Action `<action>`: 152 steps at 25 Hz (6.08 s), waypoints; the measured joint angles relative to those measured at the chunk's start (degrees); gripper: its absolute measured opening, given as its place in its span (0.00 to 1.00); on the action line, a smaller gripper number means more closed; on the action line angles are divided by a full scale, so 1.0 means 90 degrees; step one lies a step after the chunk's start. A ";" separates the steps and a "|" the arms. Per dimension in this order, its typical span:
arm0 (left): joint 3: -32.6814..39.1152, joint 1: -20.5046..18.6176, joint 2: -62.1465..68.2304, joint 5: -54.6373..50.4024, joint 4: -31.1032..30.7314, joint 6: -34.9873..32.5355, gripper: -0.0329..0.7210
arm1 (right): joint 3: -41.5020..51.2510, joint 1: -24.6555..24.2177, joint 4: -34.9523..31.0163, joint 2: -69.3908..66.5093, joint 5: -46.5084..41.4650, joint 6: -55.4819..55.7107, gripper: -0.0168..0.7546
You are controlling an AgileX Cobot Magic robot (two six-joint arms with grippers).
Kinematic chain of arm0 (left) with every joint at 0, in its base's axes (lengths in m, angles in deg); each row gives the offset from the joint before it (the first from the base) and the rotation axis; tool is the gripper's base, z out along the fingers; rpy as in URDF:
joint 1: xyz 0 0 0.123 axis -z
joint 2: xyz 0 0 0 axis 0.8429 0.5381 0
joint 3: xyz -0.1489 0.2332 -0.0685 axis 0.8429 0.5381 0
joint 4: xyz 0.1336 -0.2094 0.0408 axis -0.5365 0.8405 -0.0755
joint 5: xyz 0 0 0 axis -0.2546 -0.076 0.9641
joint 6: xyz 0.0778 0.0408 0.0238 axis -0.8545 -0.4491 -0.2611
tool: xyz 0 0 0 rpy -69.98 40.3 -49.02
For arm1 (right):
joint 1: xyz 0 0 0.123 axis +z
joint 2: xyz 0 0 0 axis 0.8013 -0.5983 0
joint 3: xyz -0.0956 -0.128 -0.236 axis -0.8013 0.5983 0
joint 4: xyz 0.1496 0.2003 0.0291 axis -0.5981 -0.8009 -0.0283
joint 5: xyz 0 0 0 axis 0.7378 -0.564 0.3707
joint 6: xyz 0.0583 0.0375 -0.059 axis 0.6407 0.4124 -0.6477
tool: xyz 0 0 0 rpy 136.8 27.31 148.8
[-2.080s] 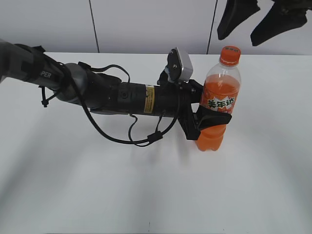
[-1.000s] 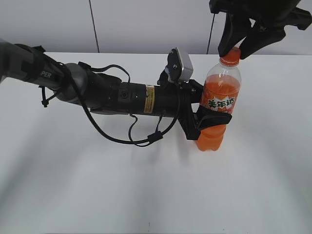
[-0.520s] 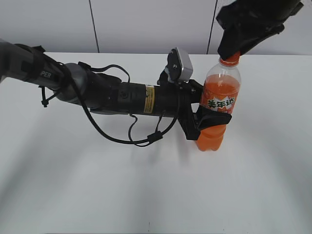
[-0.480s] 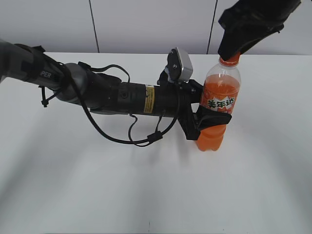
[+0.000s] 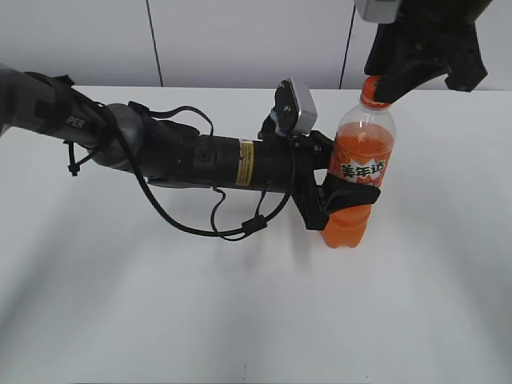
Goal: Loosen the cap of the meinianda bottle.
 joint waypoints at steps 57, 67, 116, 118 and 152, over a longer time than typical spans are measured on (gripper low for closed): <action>0.0000 0.0000 0.0000 -0.0001 0.0016 0.0024 0.61 | 0.0016 0.0000 0.0002 -0.0009 0.0073 0.8897 0.45; 0.0000 0.0000 0.0000 -0.0001 0.0010 0.0022 0.61 | 0.0016 0.0000 -0.0006 -0.0009 0.0030 0.7687 0.36; 0.0000 0.0000 0.0000 0.0005 0.0005 -0.0004 0.61 | 0.0017 0.0000 -0.0453 0.0721 -0.0029 0.3975 0.70; 0.0000 0.0000 0.0000 0.0005 0.0005 -0.0004 0.61 | 0.0017 0.0000 -0.0420 0.0720 0.0133 0.5986 0.70; 0.0000 0.0000 0.0000 0.0005 0.0009 -0.0004 0.61 | 0.0017 0.0000 0.0022 -0.0019 0.0029 0.8846 0.37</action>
